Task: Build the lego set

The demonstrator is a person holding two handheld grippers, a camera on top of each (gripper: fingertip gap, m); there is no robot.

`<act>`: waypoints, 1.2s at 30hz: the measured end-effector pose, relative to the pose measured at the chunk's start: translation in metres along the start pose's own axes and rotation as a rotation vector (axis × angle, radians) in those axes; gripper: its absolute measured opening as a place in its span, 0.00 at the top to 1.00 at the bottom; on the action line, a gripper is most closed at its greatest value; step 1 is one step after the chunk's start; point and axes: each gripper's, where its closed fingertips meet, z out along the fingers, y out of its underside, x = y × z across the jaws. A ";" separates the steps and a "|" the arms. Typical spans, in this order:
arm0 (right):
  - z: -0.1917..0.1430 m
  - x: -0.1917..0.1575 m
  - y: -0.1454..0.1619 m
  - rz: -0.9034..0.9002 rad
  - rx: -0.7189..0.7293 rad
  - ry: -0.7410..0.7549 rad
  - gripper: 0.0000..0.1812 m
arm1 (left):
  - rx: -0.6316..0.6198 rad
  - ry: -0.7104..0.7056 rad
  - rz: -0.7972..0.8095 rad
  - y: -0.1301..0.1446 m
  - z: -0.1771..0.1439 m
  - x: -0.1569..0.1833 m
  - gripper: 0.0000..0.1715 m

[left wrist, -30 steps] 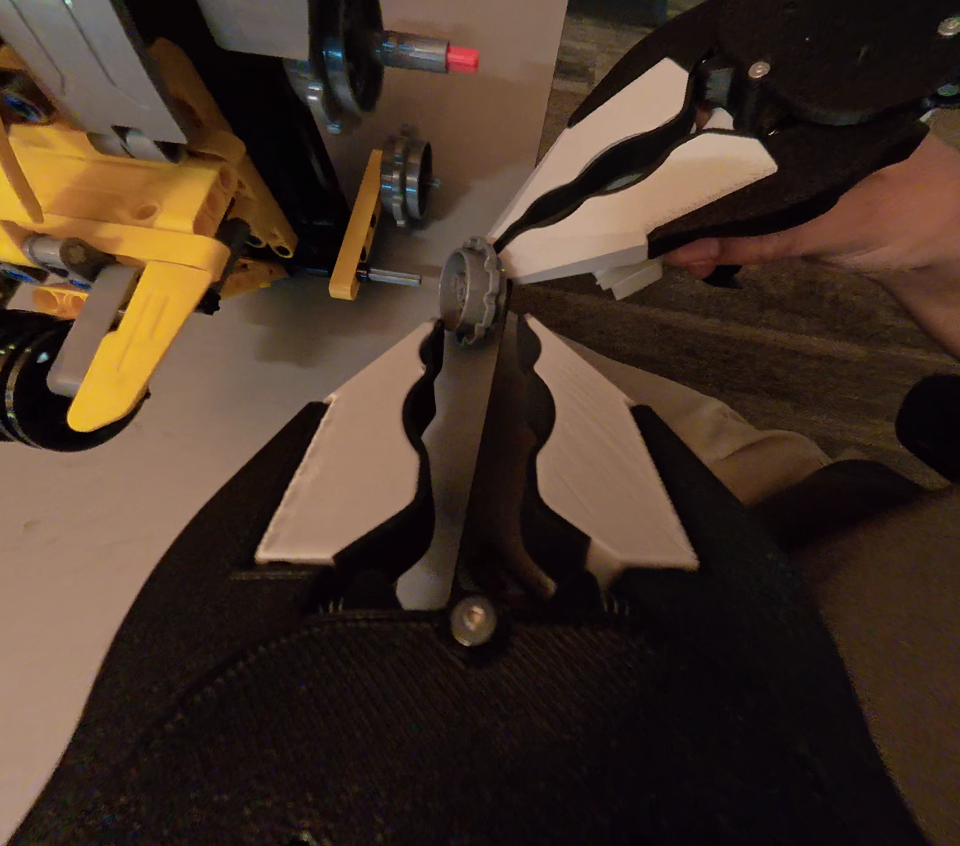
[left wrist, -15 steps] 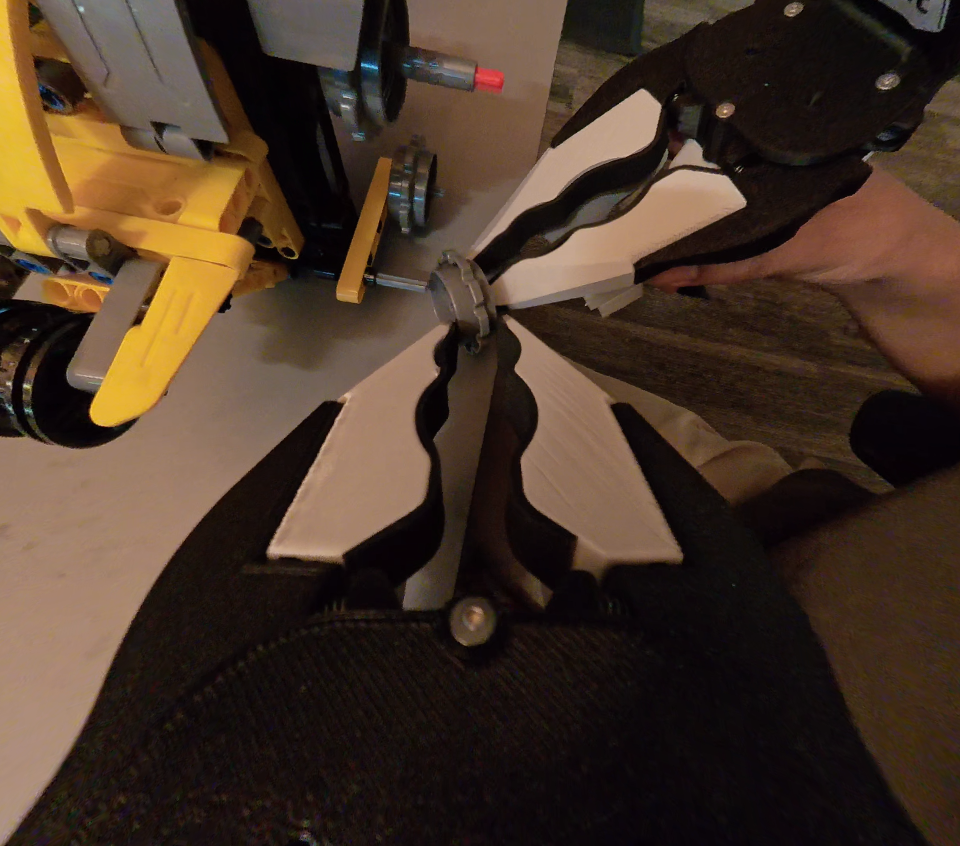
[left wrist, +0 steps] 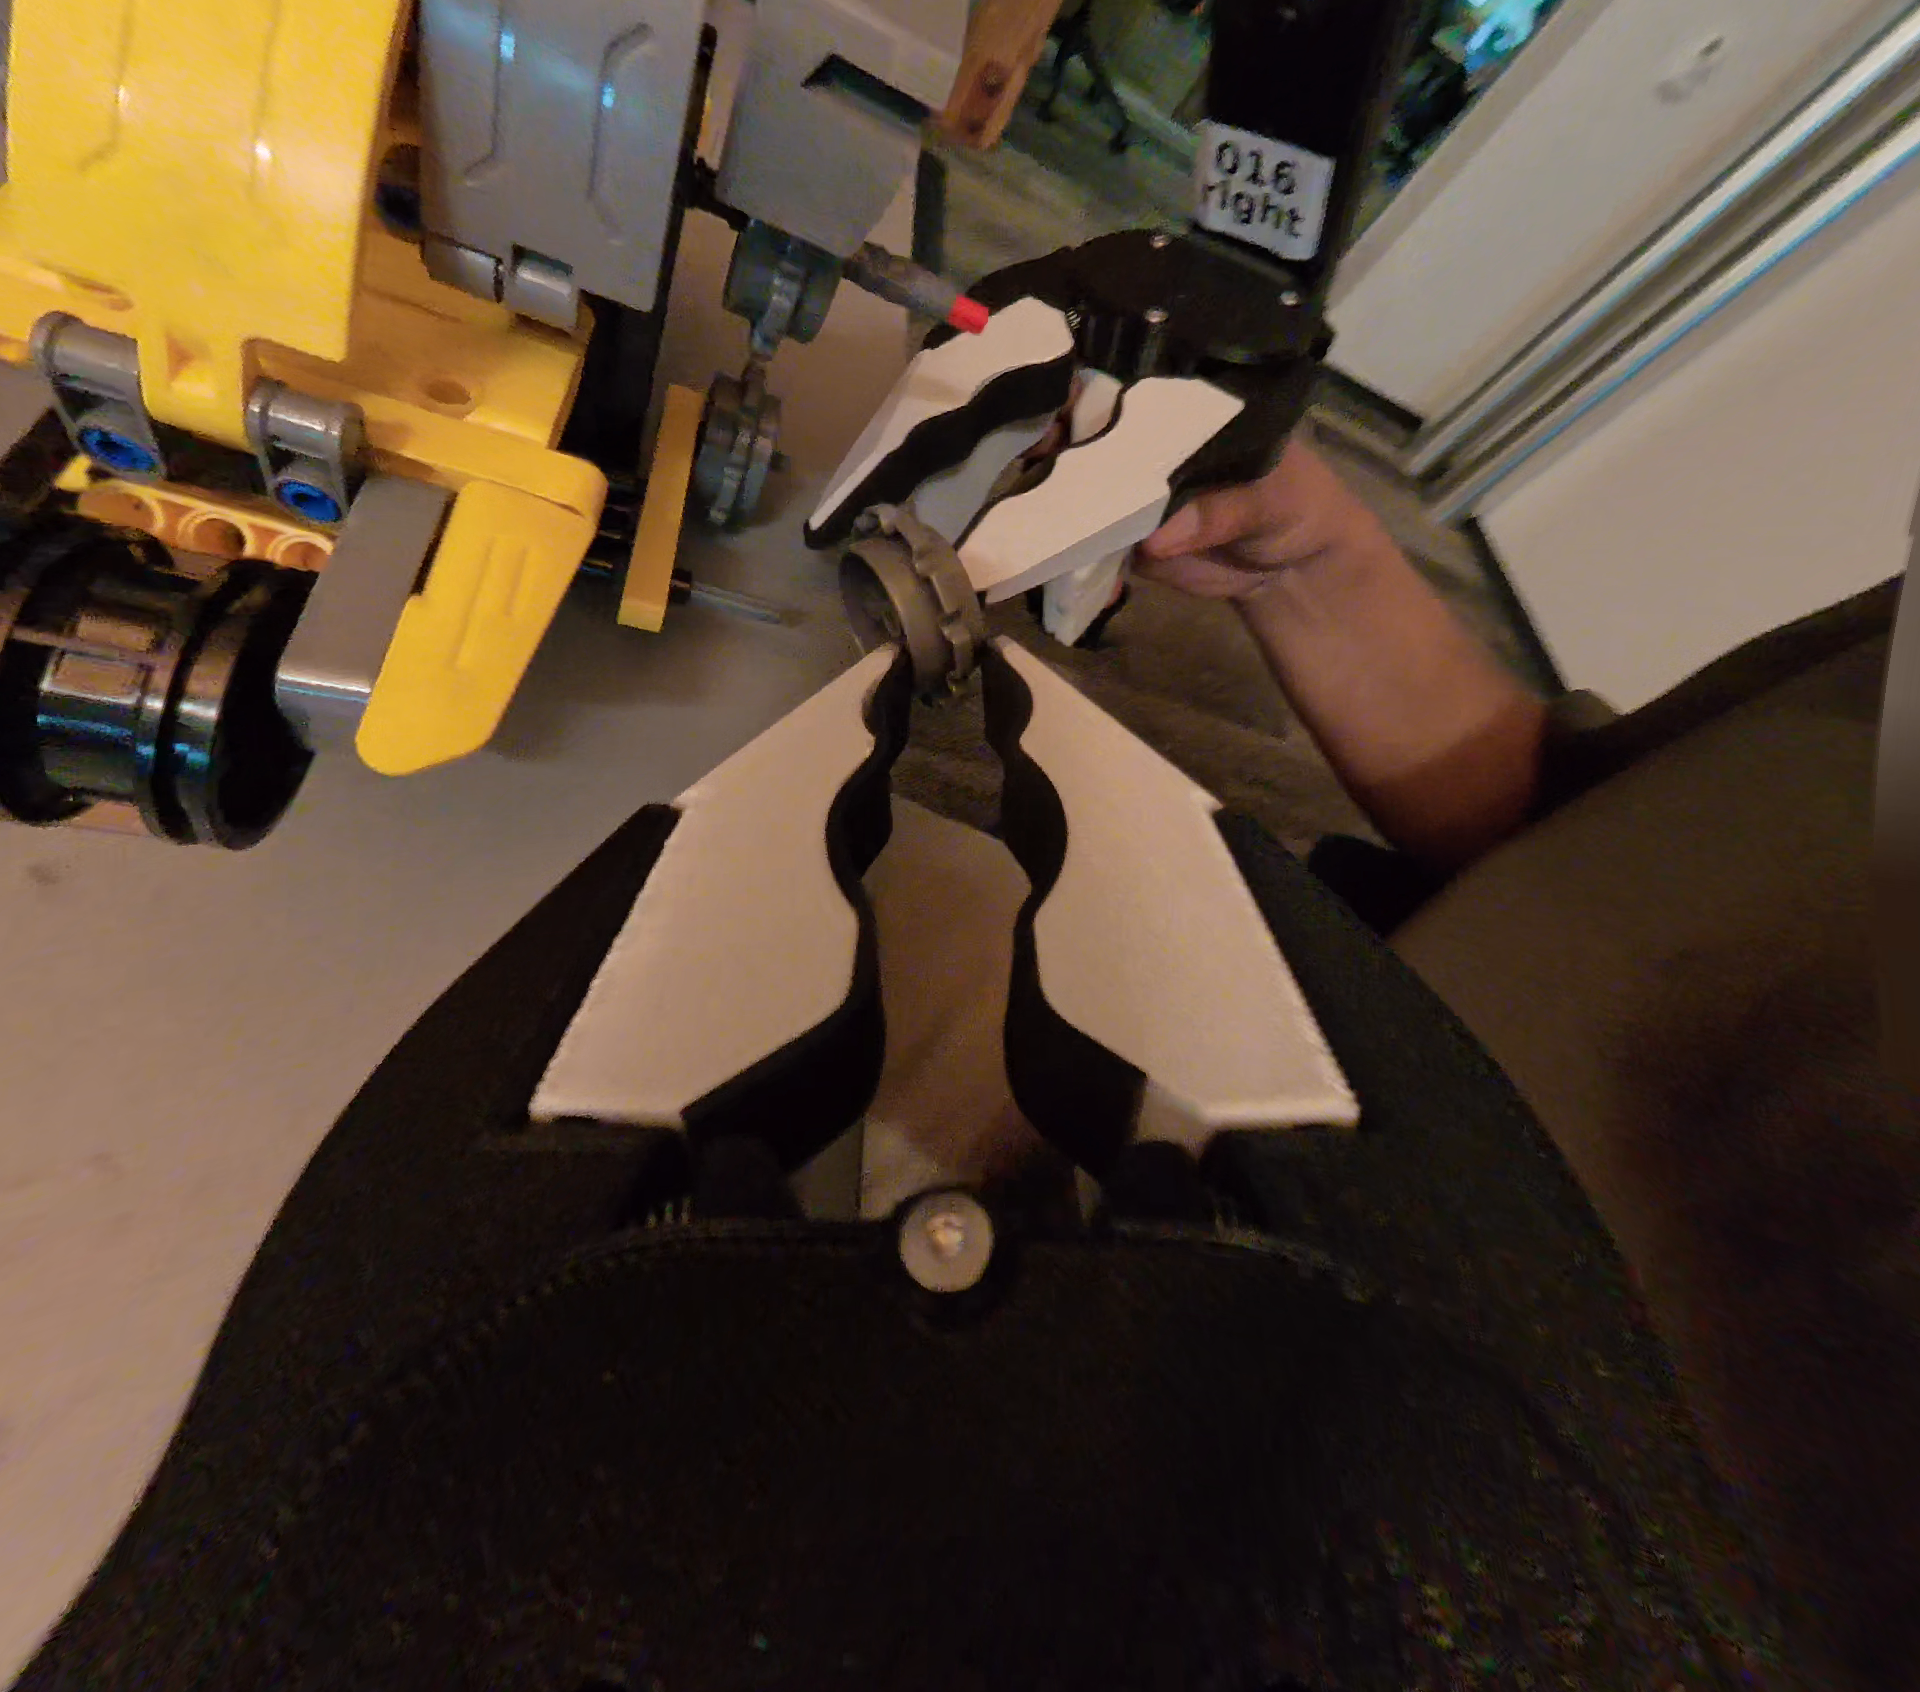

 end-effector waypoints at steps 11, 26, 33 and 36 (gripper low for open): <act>-0.004 -0.007 -0.003 0.147 0.095 -0.130 0.84 | 0.005 0.118 -0.068 -0.003 -0.003 0.007 0.95; -0.008 -0.004 0.002 0.079 0.050 -0.109 0.83 | -0.081 0.076 0.015 0.006 0.004 0.011 0.95; -0.012 -0.002 0.003 0.006 0.021 -0.095 0.81 | -0.162 -0.001 0.166 0.013 0.007 0.005 0.95; -0.008 -0.007 0.004 -0.047 -0.001 -0.110 0.81 | -0.184 0.036 0.187 0.015 0.009 0.010 0.95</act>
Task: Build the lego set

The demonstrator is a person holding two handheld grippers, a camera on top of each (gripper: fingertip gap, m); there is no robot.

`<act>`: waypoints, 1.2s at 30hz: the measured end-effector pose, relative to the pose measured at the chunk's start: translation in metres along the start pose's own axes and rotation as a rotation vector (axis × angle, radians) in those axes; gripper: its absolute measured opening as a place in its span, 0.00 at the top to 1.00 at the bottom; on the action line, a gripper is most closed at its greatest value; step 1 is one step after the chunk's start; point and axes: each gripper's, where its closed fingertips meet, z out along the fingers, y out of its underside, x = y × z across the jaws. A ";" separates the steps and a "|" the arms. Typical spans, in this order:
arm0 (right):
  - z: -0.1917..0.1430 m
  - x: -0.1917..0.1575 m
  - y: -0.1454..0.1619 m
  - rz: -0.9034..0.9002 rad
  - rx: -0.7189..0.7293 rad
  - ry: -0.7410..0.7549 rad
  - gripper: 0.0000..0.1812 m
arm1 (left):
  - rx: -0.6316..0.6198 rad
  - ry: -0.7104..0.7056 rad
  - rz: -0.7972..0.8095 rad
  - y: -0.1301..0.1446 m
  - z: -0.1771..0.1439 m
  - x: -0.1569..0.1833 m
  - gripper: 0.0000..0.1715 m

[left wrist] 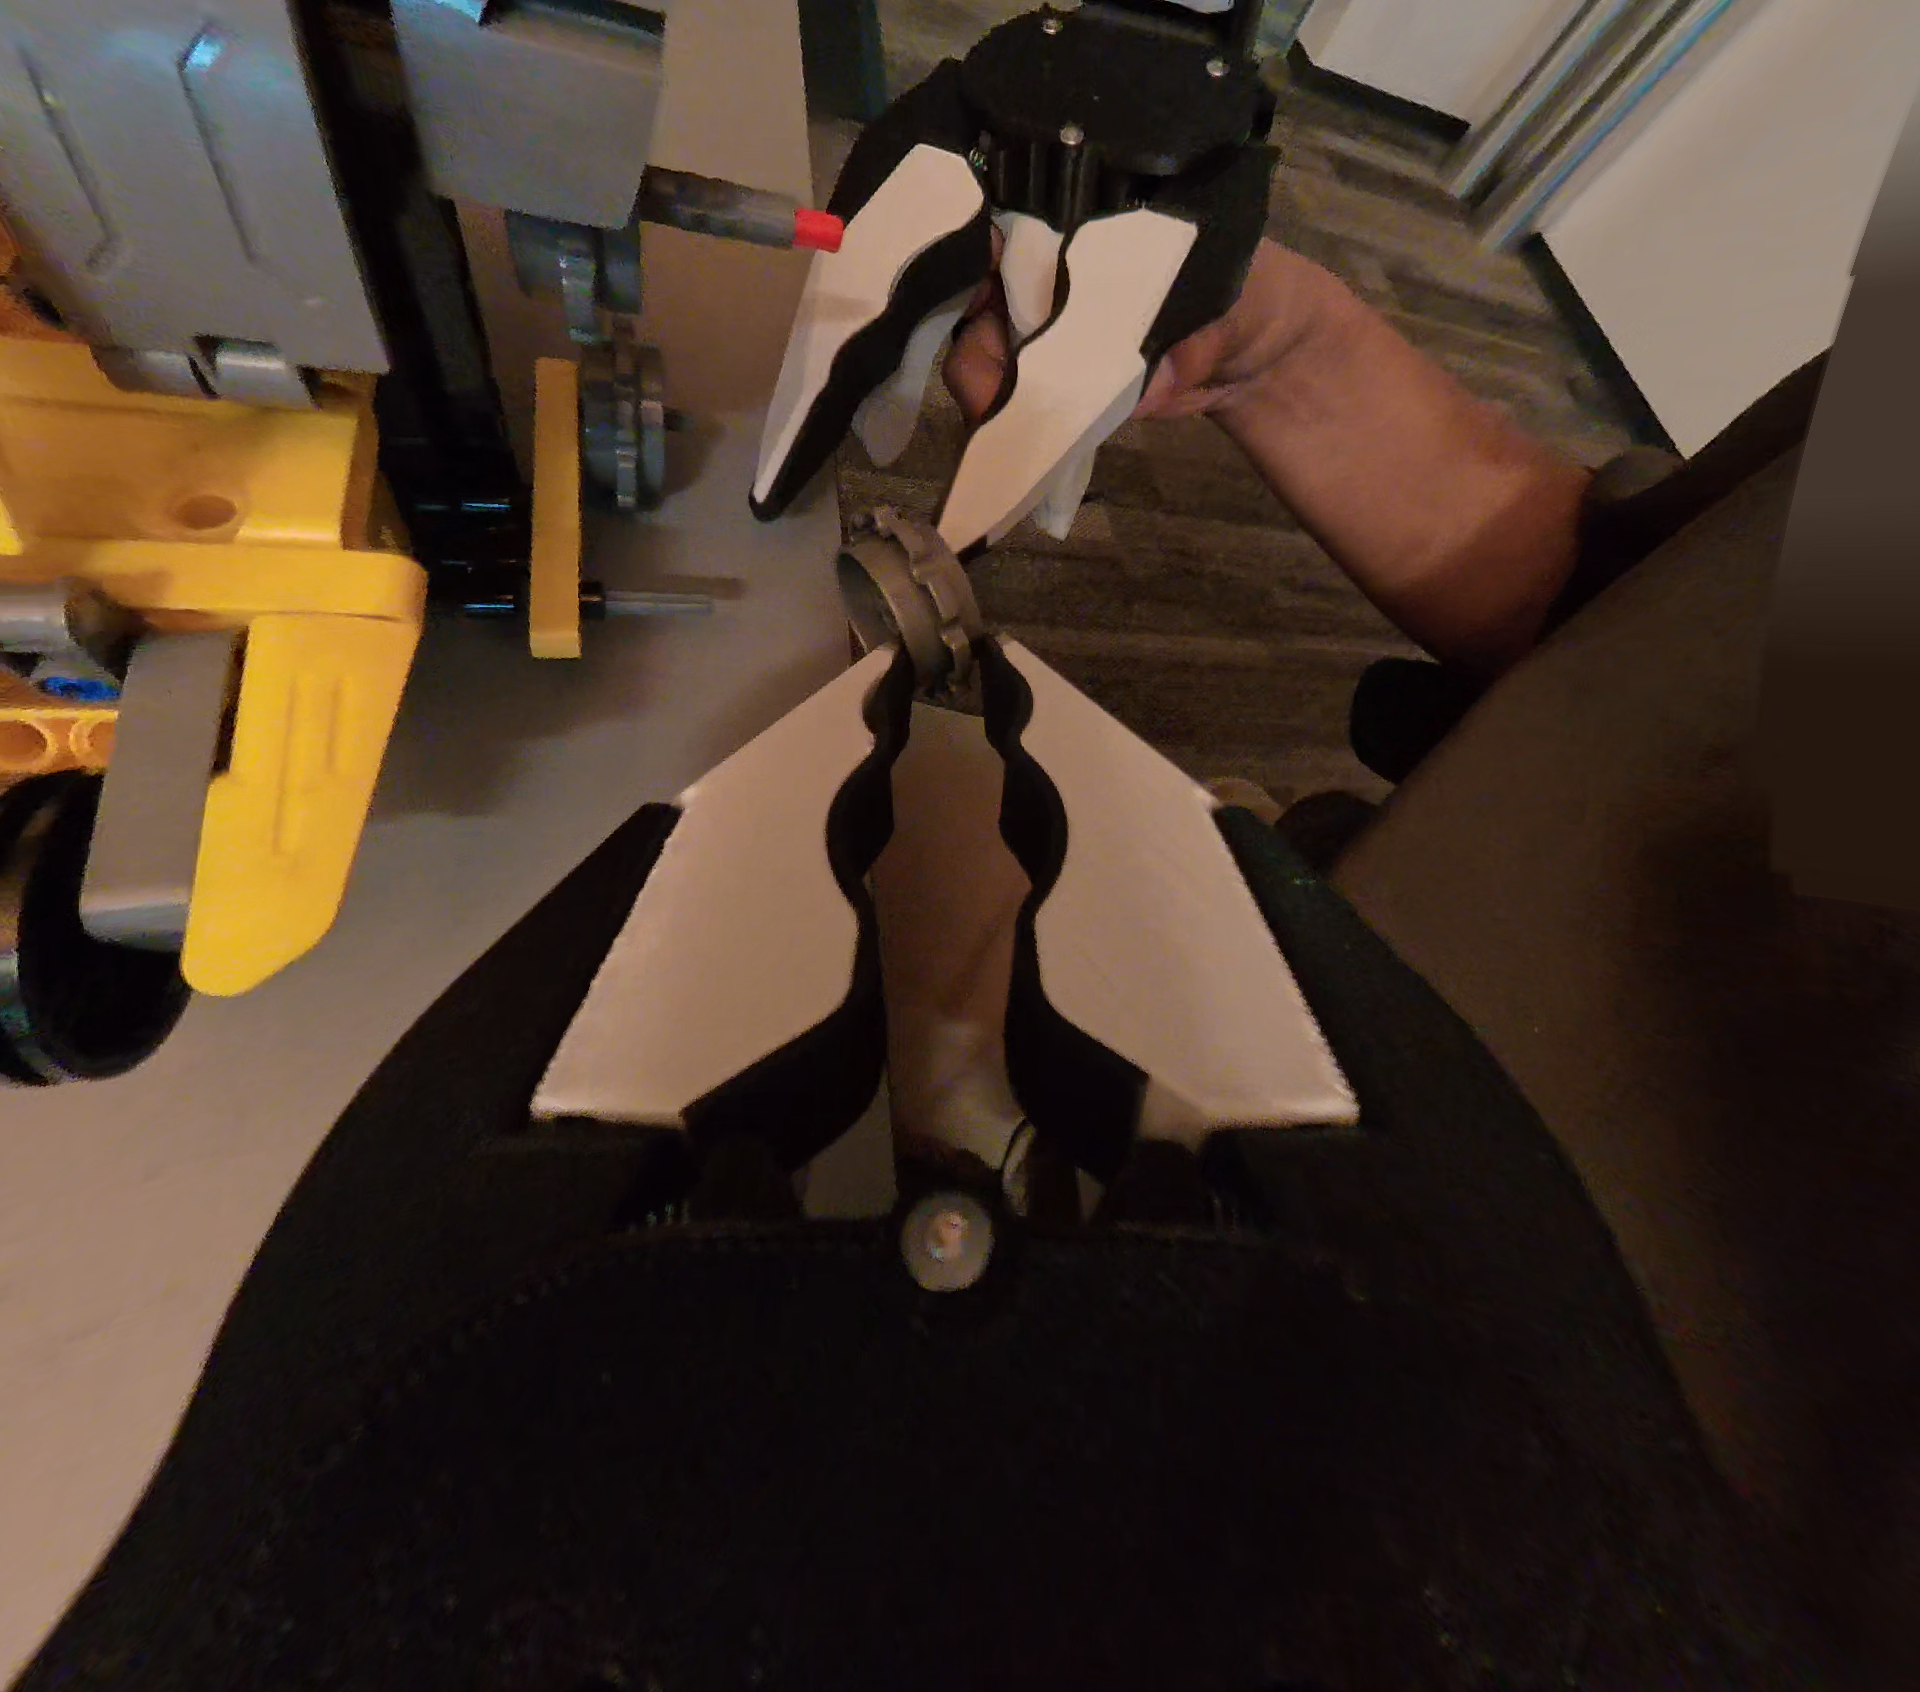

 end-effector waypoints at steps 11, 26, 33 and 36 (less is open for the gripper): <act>0.002 -0.005 0.006 -0.185 -0.110 -0.057 0.84 | -0.110 -0.028 0.198 0.012 0.006 -0.003 0.95; 0.008 -0.008 0.009 -0.484 -0.200 0.013 0.93 | -0.135 -0.098 0.412 0.015 0.006 -0.012 0.94; 0.009 -0.006 -0.001 -0.582 -0.125 0.149 0.93 | -0.078 -0.131 0.366 0.008 -0.003 -0.017 0.91; 0.010 -0.005 -0.002 -0.593 -0.110 0.188 0.93 | -0.065 -0.133 0.347 0.008 -0.007 -0.019 0.90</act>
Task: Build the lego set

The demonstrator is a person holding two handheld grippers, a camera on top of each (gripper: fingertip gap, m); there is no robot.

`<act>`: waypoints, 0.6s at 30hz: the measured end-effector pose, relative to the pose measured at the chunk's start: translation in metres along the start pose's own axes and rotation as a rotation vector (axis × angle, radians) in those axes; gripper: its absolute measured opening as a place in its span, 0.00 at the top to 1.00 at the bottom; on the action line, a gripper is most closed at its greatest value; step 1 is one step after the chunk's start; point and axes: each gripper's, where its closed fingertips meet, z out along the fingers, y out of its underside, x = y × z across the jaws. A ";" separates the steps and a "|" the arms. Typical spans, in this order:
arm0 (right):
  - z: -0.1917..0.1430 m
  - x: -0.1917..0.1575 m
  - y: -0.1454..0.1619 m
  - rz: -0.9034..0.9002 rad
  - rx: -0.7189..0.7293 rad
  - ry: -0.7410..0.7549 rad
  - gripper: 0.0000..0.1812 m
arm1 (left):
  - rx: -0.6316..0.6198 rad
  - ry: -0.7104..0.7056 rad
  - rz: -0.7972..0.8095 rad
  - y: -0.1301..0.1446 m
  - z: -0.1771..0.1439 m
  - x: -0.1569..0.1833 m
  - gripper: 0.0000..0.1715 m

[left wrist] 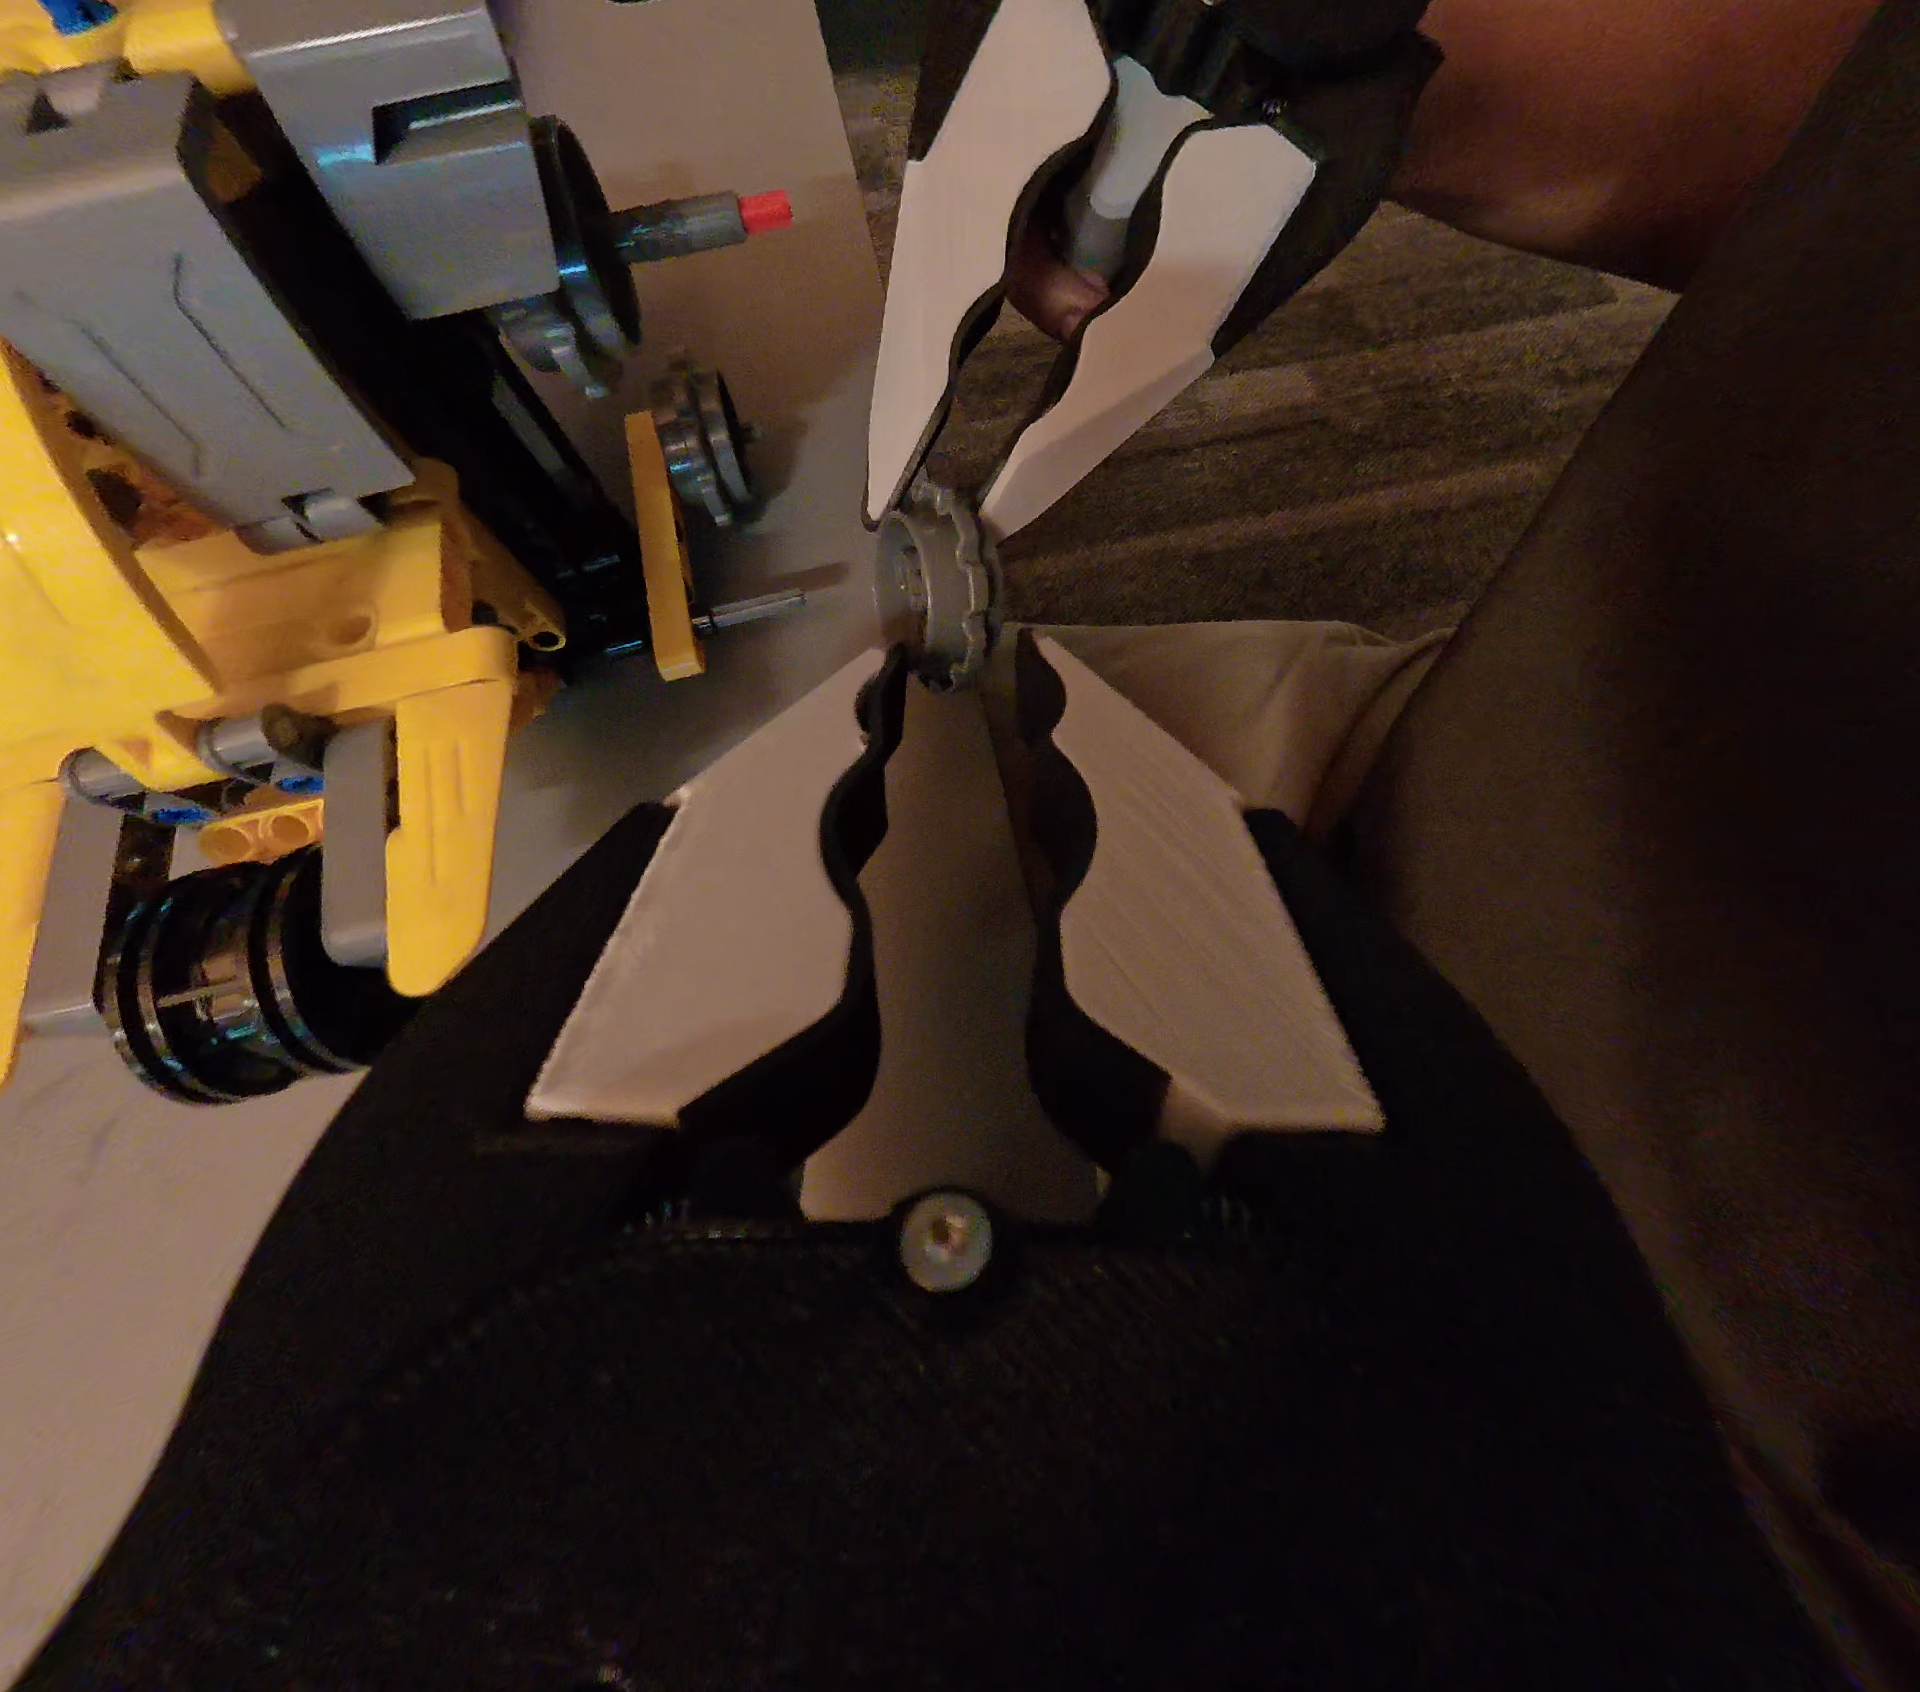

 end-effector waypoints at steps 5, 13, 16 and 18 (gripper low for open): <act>0.001 0.003 0.004 0.038 -0.007 0.011 0.93 | -0.003 -0.004 -0.021 0.001 0.000 -0.003 0.89; 0.005 0.008 0.012 0.058 -0.053 0.000 0.93 | -0.059 -0.048 -0.054 0.008 0.006 -0.011 0.91; 0.006 0.009 0.016 0.071 -0.067 -0.008 0.93 | -0.084 -0.071 -0.045 0.011 0.008 -0.013 0.91; 0.006 0.010 0.016 0.078 -0.069 -0.010 0.93 | -0.087 -0.081 -0.045 0.011 0.009 -0.014 0.91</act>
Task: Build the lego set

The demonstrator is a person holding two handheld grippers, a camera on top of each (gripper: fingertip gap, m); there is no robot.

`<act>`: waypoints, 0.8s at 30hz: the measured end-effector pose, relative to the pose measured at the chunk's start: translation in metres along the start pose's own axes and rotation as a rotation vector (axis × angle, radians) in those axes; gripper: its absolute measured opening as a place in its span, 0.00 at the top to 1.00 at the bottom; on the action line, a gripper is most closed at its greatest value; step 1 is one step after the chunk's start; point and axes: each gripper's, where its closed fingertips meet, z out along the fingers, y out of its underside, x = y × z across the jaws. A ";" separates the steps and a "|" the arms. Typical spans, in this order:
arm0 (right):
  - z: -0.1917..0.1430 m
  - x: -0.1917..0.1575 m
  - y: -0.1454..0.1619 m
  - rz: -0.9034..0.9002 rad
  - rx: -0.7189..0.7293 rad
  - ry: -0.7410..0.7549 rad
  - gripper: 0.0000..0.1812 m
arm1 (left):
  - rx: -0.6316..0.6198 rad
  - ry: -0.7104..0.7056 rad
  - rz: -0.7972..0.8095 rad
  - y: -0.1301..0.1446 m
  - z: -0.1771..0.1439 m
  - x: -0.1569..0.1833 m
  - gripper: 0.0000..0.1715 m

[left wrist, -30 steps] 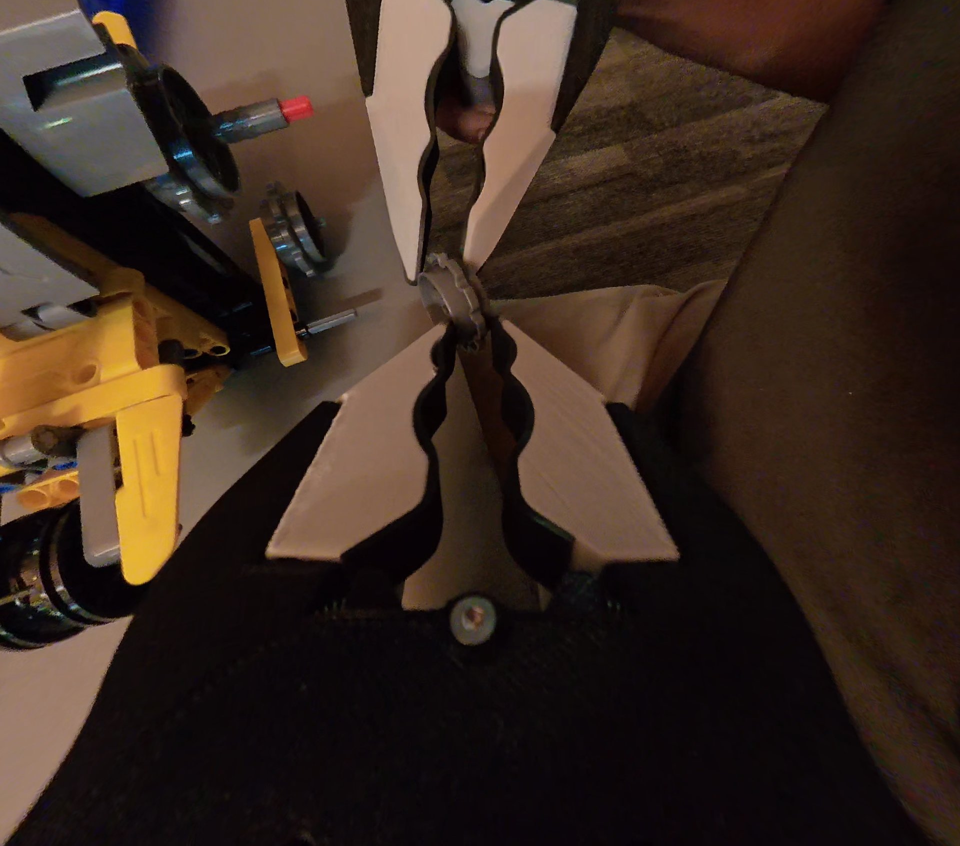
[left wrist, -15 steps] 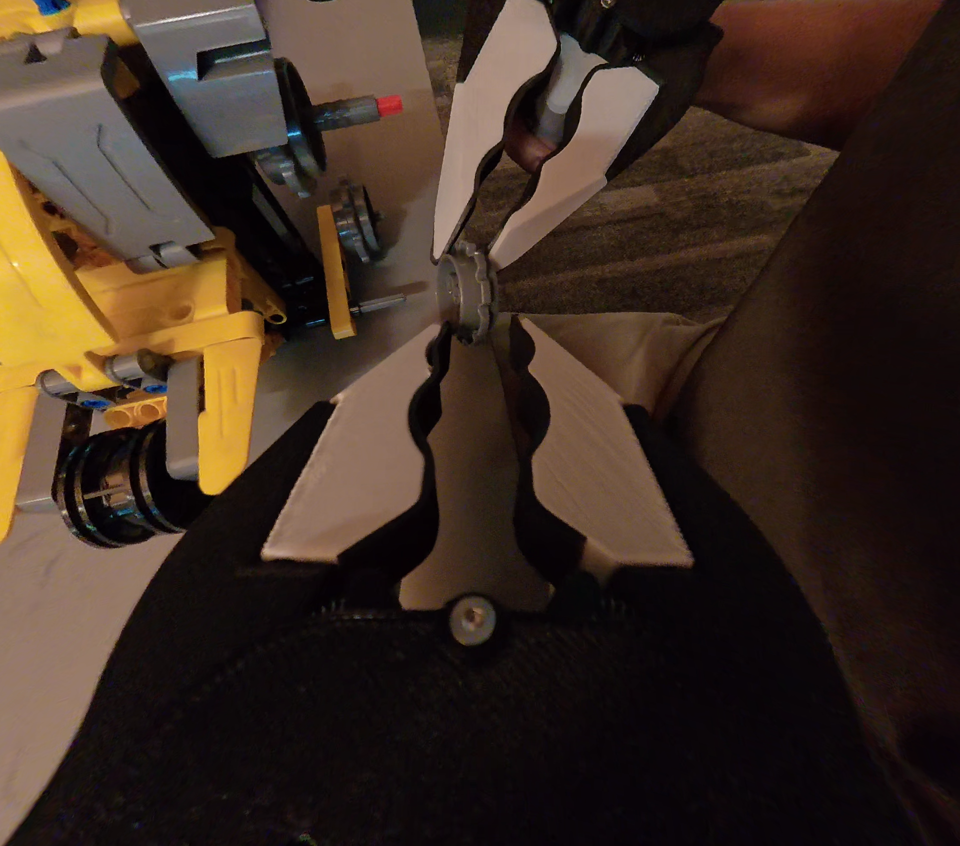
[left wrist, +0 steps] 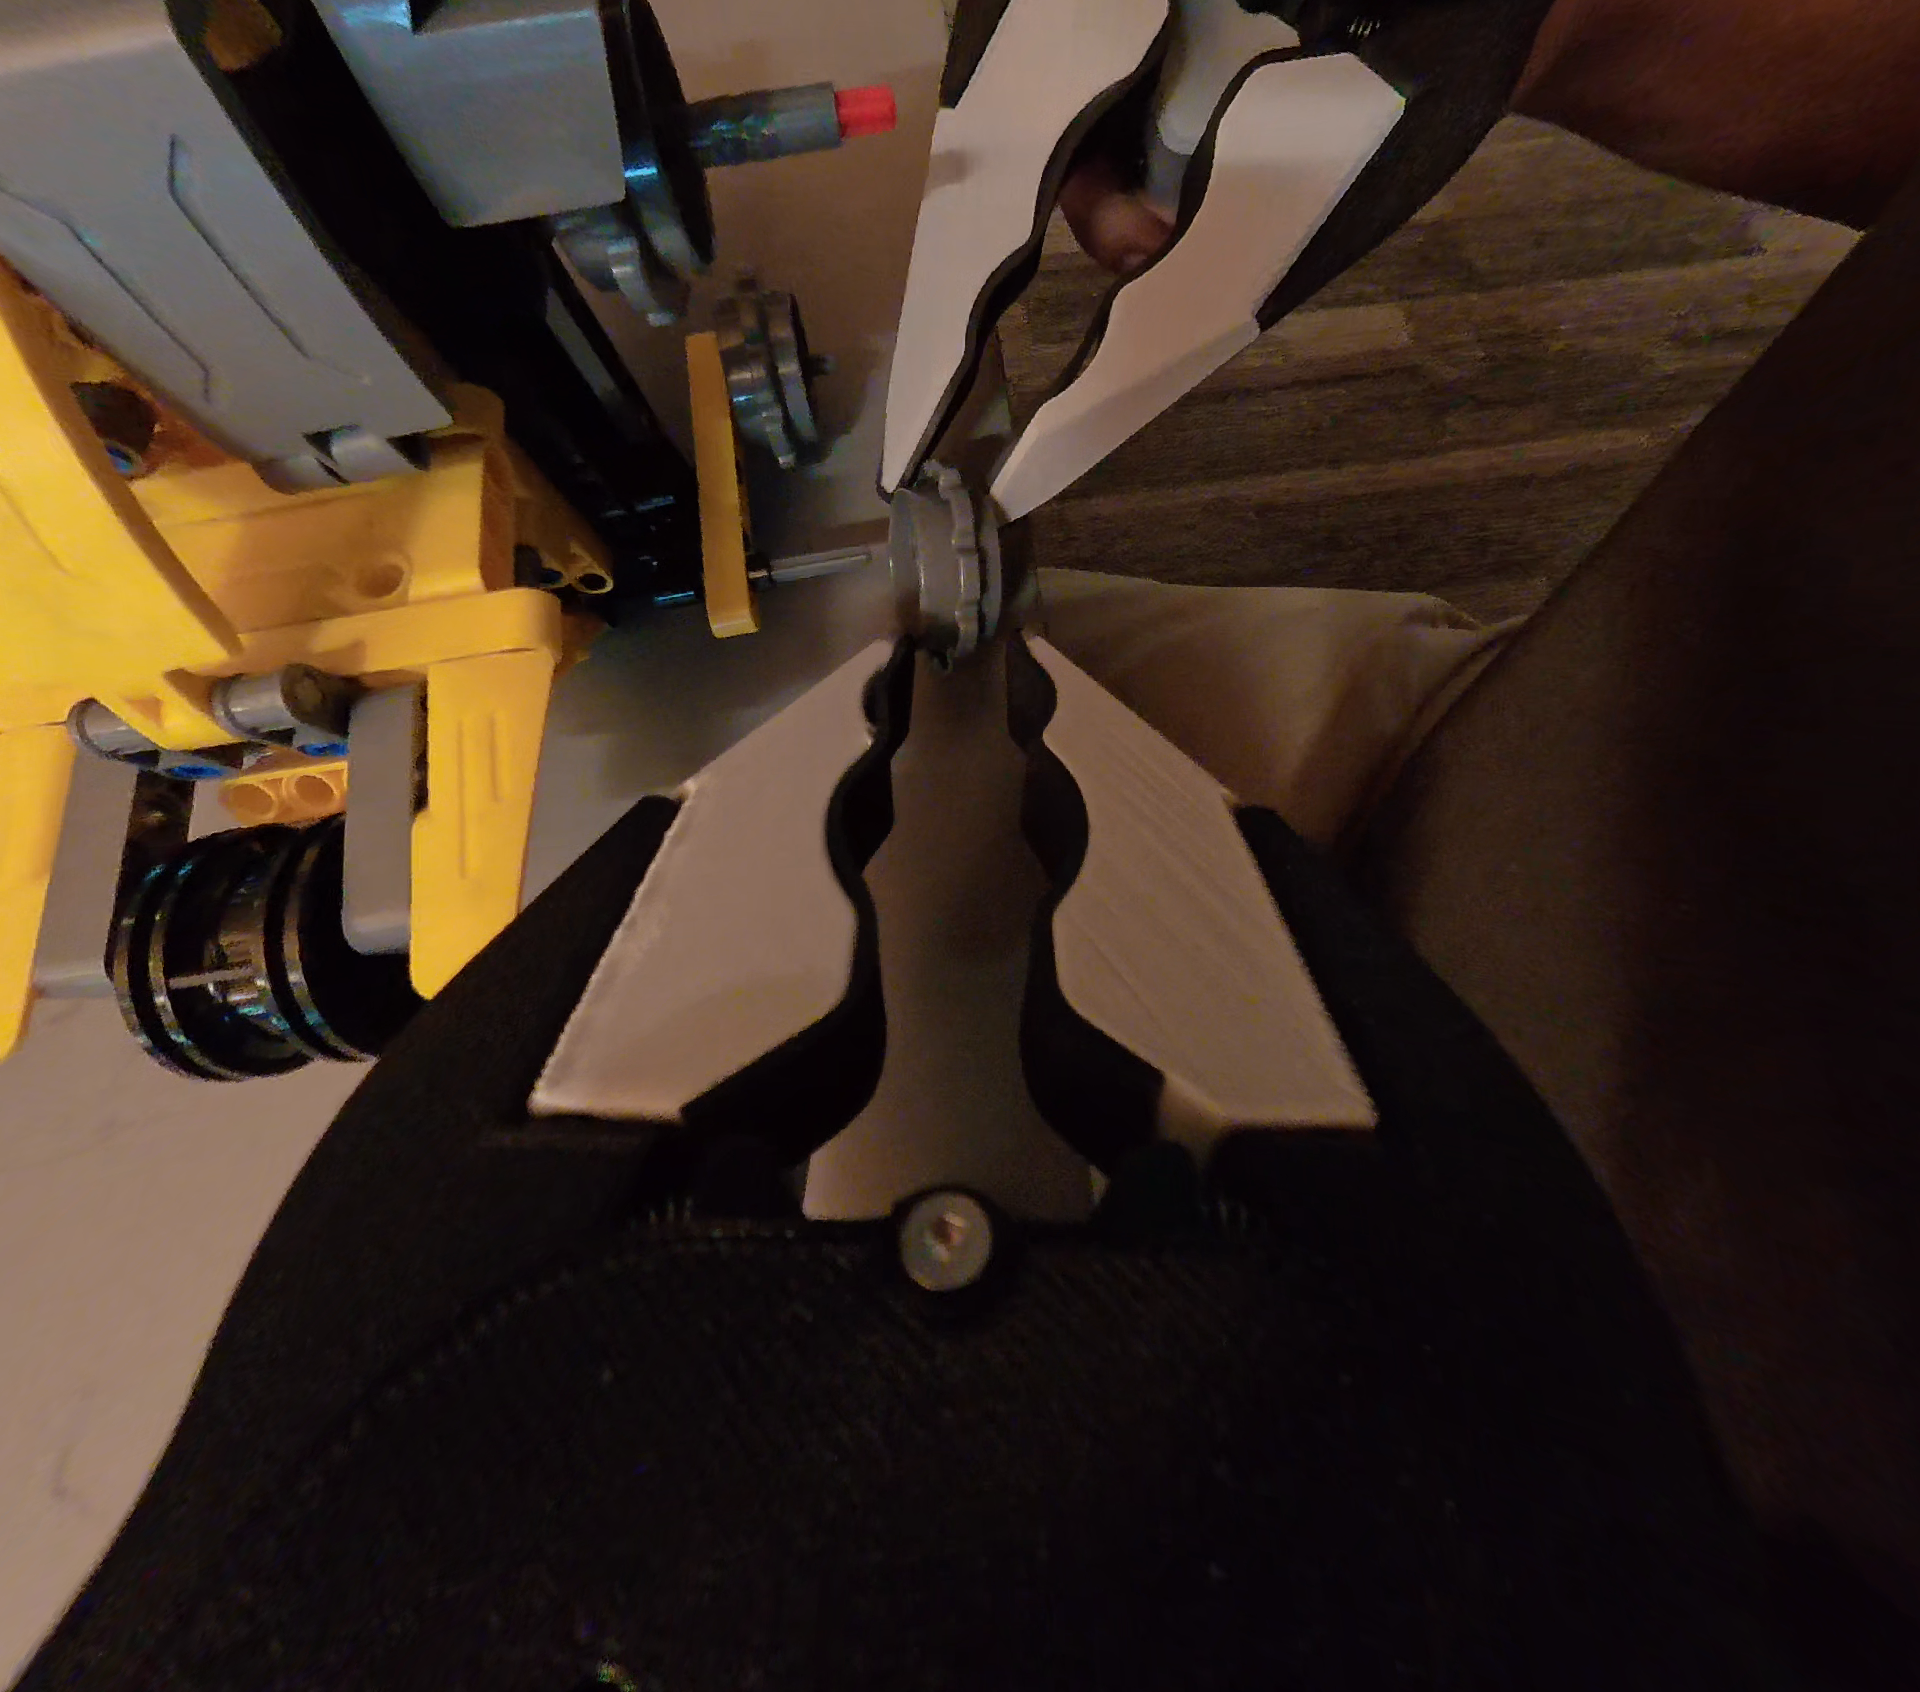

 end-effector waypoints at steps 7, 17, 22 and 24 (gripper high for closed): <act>0.000 0.007 -0.003 0.044 0.028 -0.007 0.93 | -0.039 -0.148 0.100 0.002 0.006 -0.005 0.94; 0.001 0.010 -0.001 0.077 0.009 -0.039 0.93 | -0.050 -0.207 0.119 0.002 0.008 -0.008 0.94; 0.003 0.010 0.002 0.102 -0.012 -0.058 0.93 | -0.052 -0.207 0.116 0.002 0.009 -0.008 0.94; 0.003 0.010 0.002 0.109 -0.019 -0.065 0.93 | -0.053 -0.210 0.115 0.002 0.009 -0.008 0.95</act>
